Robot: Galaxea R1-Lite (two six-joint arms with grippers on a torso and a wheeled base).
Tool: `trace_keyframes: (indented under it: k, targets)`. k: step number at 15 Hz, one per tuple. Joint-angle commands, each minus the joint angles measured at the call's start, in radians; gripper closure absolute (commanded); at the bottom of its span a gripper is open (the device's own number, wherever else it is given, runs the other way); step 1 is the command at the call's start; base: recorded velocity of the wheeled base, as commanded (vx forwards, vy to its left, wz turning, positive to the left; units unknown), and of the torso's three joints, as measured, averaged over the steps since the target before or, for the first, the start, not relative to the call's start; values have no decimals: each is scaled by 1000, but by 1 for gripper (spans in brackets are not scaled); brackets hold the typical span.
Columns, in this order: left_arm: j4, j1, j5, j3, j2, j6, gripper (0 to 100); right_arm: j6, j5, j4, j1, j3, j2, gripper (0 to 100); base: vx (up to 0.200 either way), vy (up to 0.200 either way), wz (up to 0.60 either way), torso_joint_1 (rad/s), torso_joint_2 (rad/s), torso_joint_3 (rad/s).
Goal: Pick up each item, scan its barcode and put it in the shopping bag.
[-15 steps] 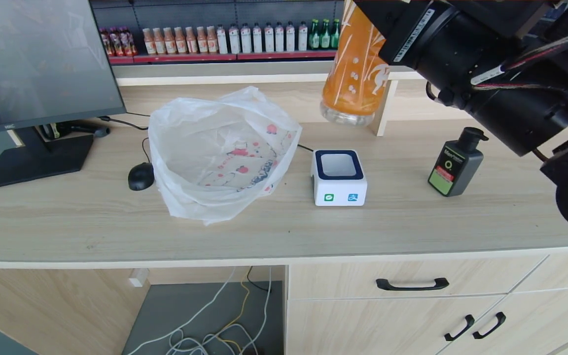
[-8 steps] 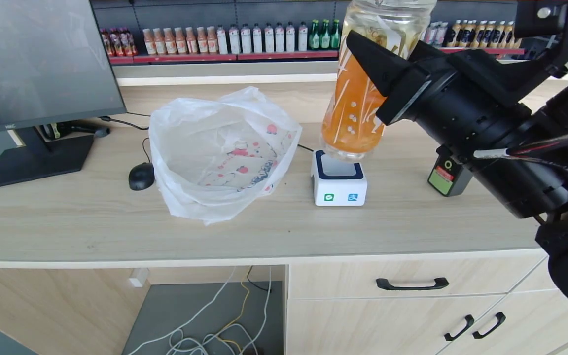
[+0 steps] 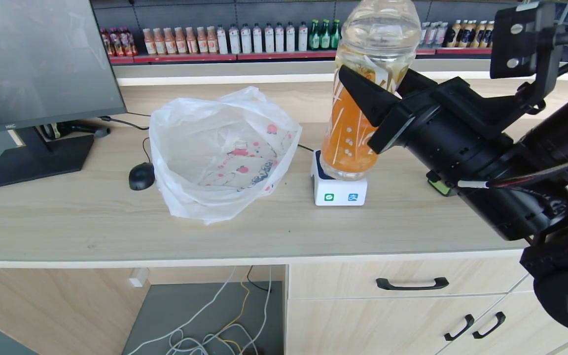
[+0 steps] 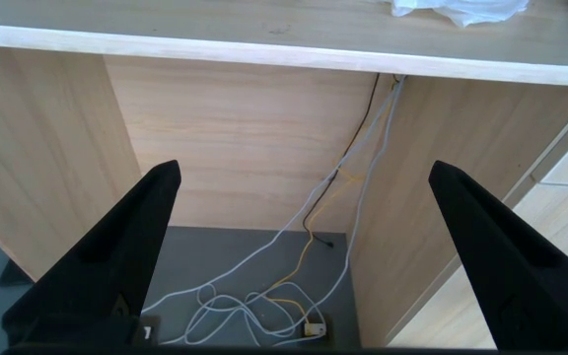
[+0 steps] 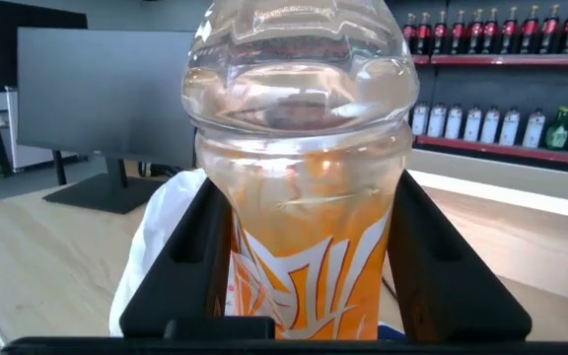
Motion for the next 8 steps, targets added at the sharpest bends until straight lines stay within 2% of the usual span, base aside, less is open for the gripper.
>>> trace_keyframes:
  k: [1, 4, 8]
  targets:
    - [0, 2, 0, 0, 0, -1, 0, 1, 0, -2, 0, 14, 8, 100, 0, 0, 0, 0, 0, 0]
    - [0, 0, 0, 0, 0, 1, 0, 6, -2, -14, -3, 5, 20, 100, 0, 0, 0, 0, 0, 0]
    - [0, 0, 0, 0, 0, 1, 0, 23, -2, -15, -3, 10, 31, 100, 0, 200, 0, 1, -1, 1]
